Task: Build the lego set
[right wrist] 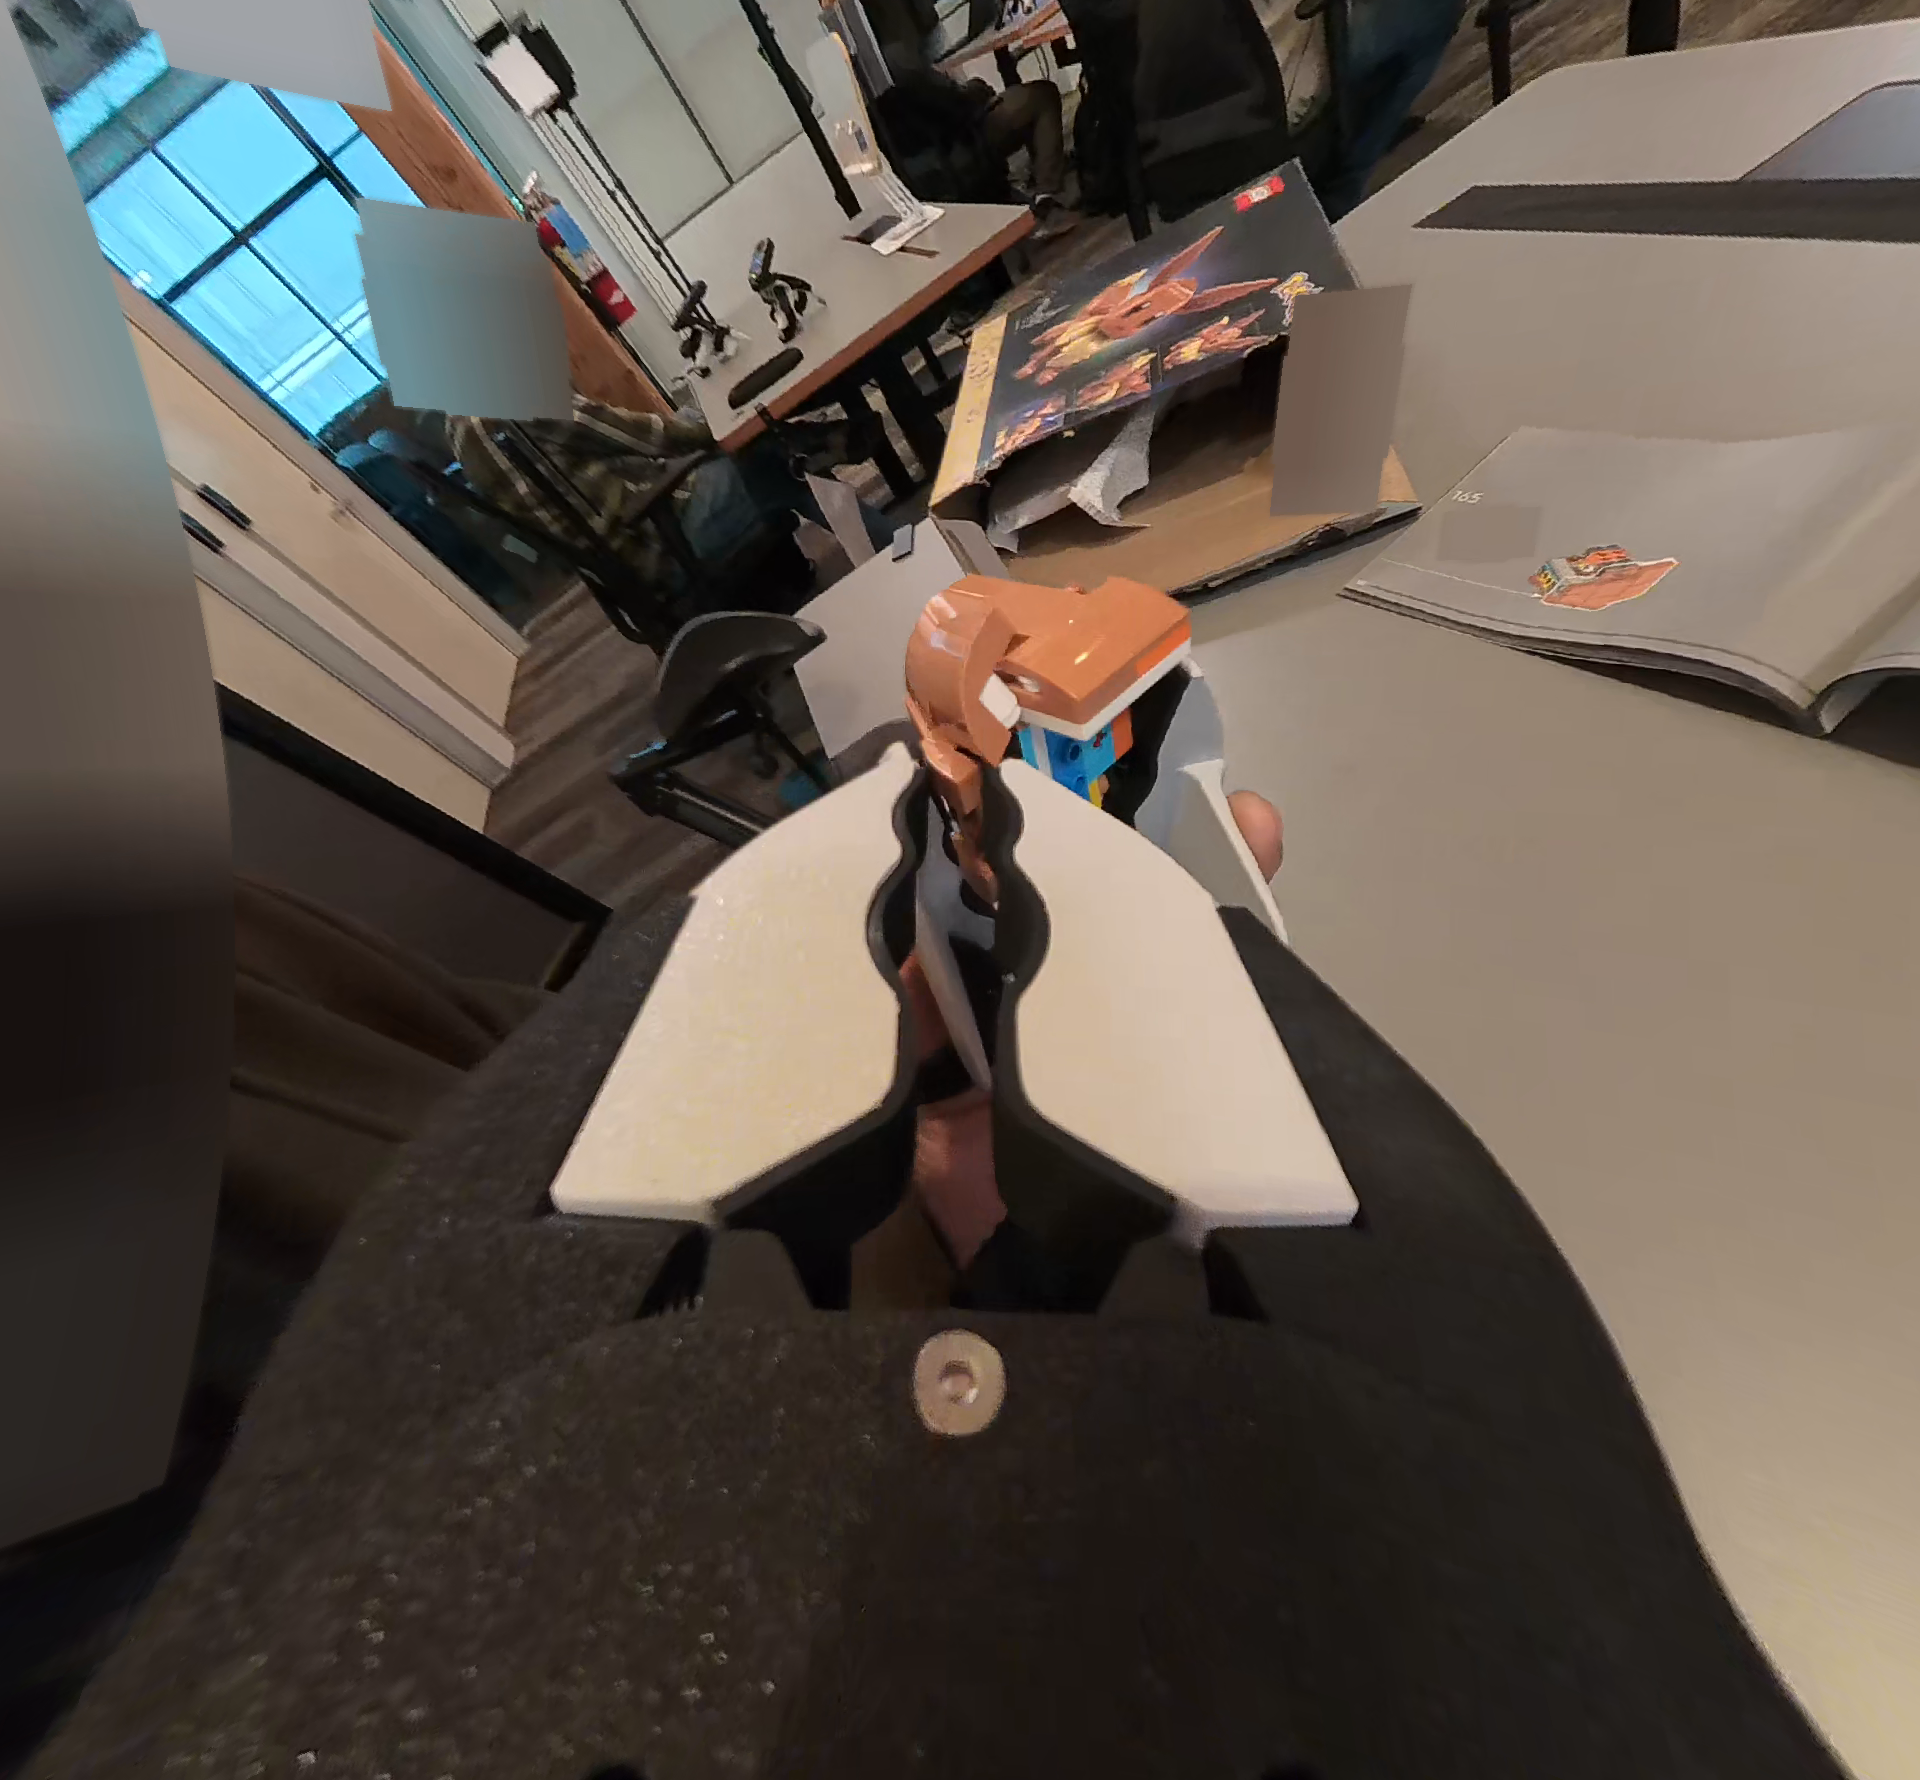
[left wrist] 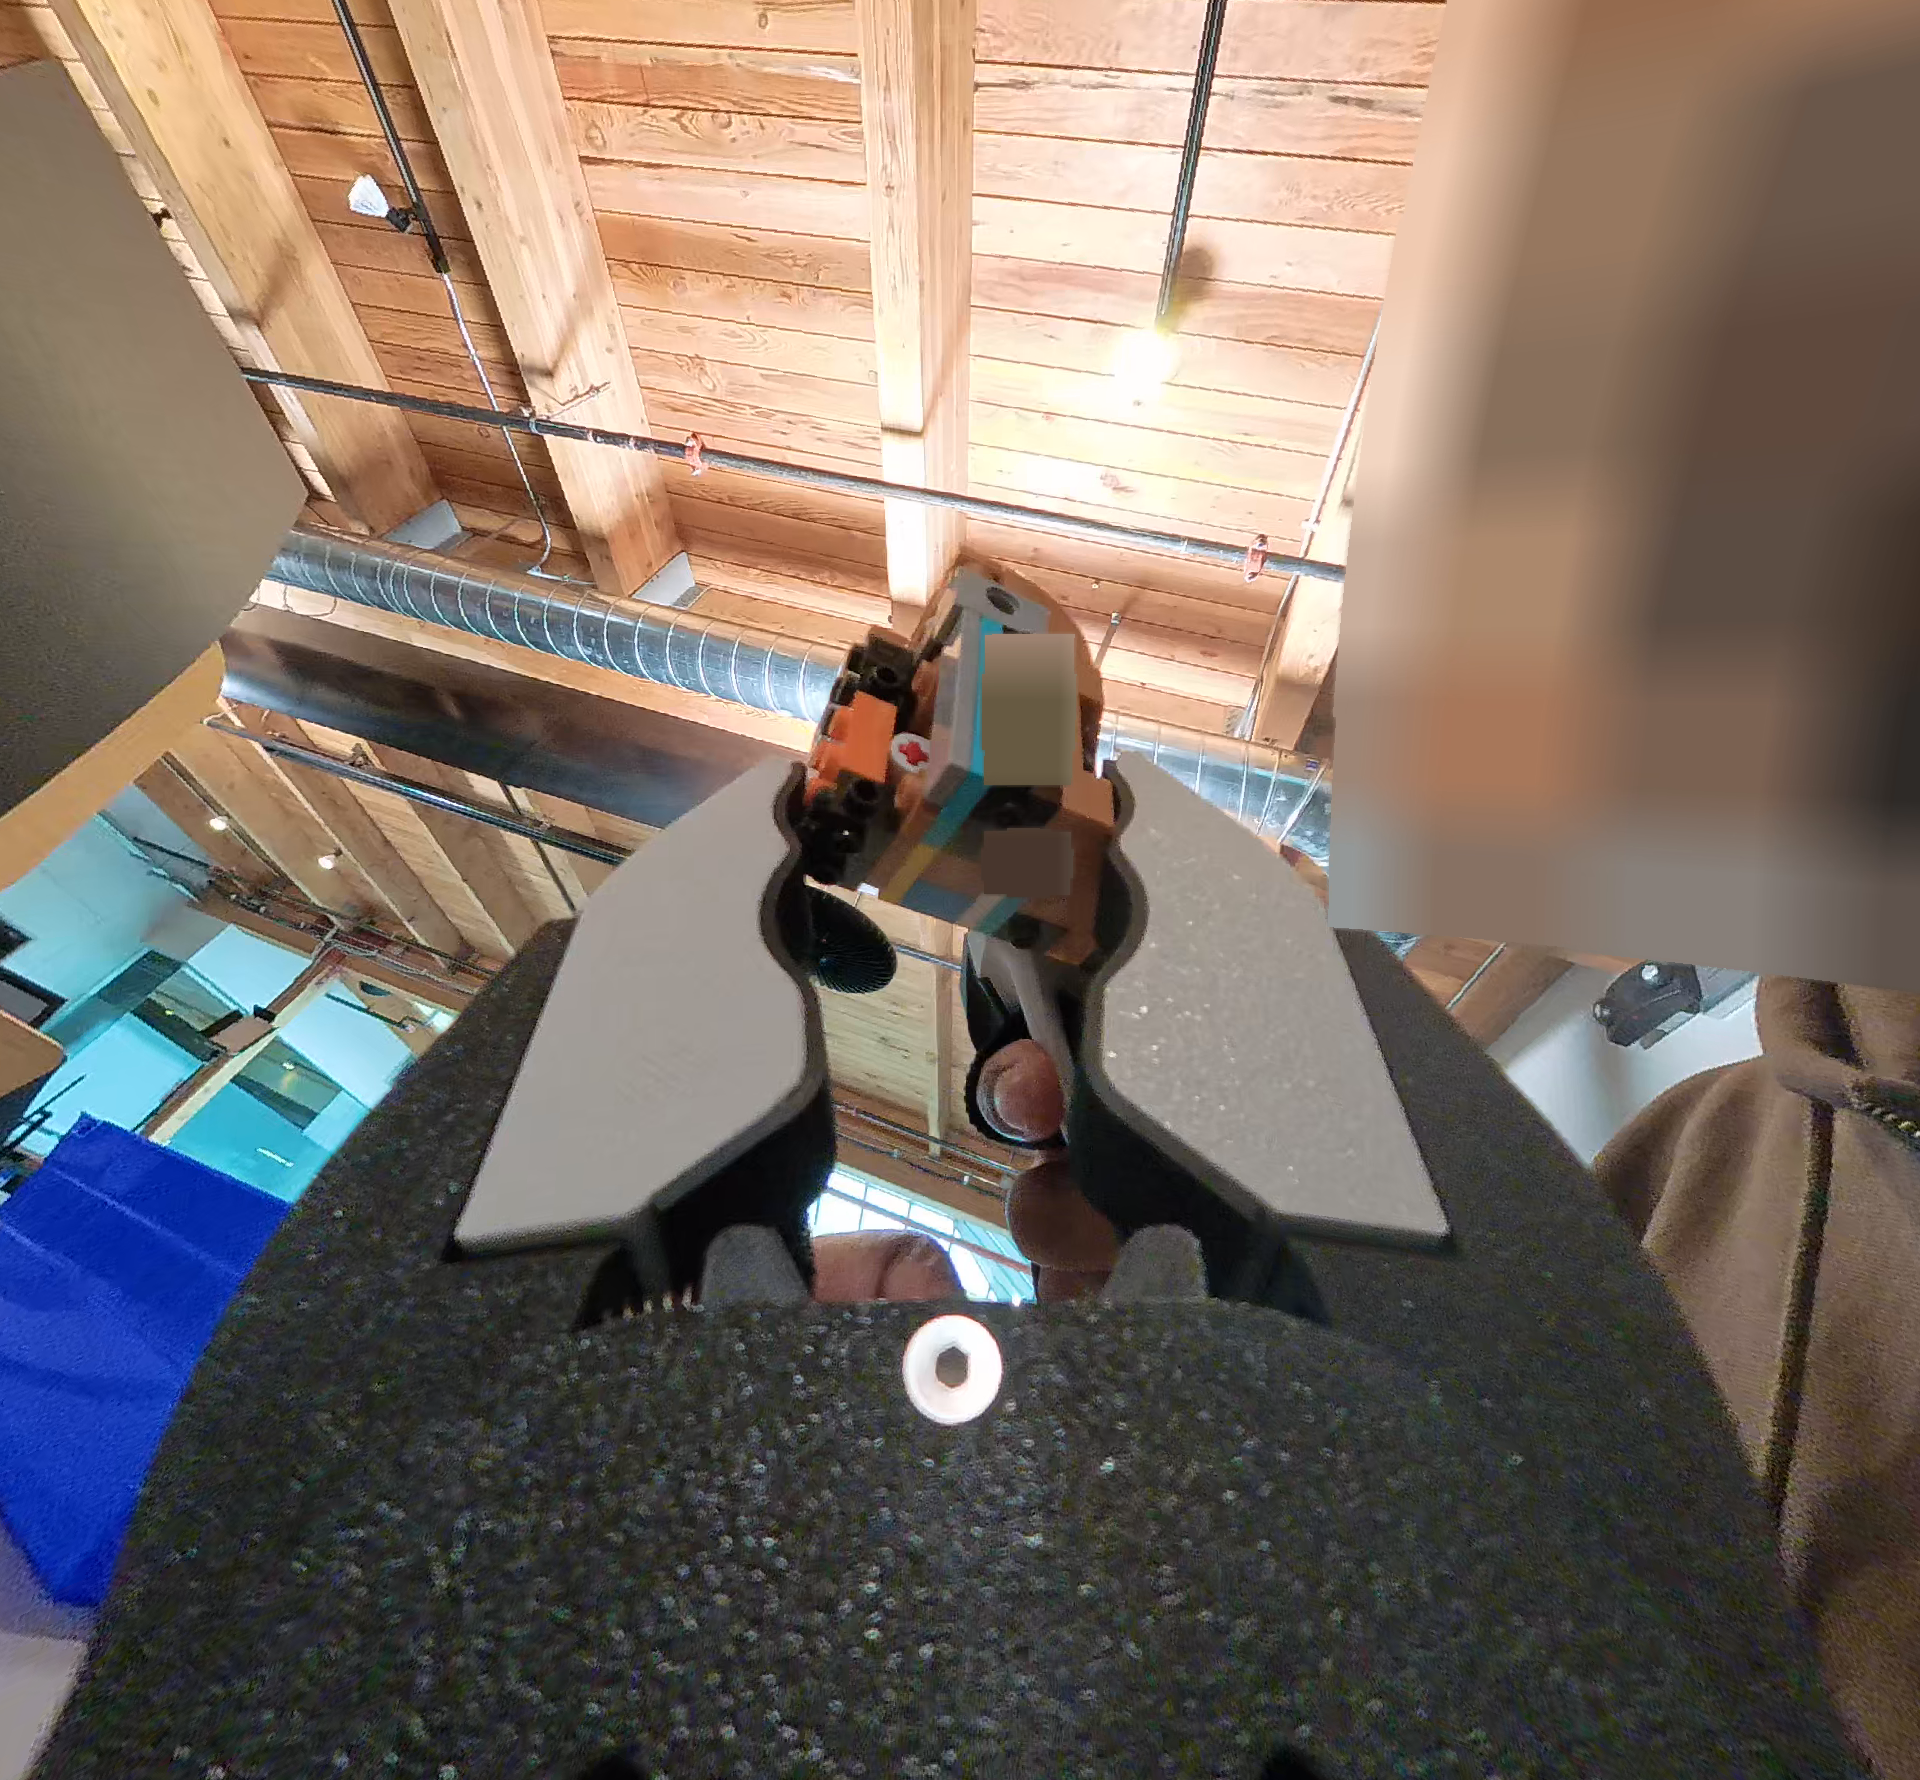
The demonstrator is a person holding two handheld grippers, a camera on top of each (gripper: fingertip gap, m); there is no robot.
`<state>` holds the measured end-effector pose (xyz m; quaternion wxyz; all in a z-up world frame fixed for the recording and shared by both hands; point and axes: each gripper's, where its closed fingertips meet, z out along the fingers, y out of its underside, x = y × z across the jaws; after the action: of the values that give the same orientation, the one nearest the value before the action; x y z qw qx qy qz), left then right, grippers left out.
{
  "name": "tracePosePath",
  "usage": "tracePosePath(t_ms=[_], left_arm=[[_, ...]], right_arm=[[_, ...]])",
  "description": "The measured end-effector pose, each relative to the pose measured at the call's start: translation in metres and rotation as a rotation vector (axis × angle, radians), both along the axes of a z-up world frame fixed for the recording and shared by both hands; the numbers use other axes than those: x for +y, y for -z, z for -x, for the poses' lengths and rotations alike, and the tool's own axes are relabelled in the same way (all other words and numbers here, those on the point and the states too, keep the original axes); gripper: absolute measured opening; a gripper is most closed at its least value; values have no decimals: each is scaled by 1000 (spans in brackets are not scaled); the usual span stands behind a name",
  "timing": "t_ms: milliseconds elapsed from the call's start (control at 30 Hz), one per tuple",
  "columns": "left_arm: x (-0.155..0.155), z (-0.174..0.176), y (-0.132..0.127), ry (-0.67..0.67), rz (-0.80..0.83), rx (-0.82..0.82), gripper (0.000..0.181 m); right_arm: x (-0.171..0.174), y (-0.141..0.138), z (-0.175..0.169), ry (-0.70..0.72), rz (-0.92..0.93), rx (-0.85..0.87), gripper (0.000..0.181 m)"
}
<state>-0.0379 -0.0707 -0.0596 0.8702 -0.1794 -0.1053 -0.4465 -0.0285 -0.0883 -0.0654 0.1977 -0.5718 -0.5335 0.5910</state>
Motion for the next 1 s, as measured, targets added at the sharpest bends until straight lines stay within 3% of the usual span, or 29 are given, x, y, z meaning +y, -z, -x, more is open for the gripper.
tracePosePath(t_ms=[667, 800, 1000], left_arm=[[-1, 0, 1, 83, -29, -29, 53], [1, 1, 2, 96, -17, -30, 53], [8, 0, 5, 123, 19, -33, 53]], right_arm=[[-7, 6, -5, -94, -300, -10, 14], [8, 8, -17, -119, -591, 64, 14], [26, -20, -25, -257, -1137, 339, 18]])
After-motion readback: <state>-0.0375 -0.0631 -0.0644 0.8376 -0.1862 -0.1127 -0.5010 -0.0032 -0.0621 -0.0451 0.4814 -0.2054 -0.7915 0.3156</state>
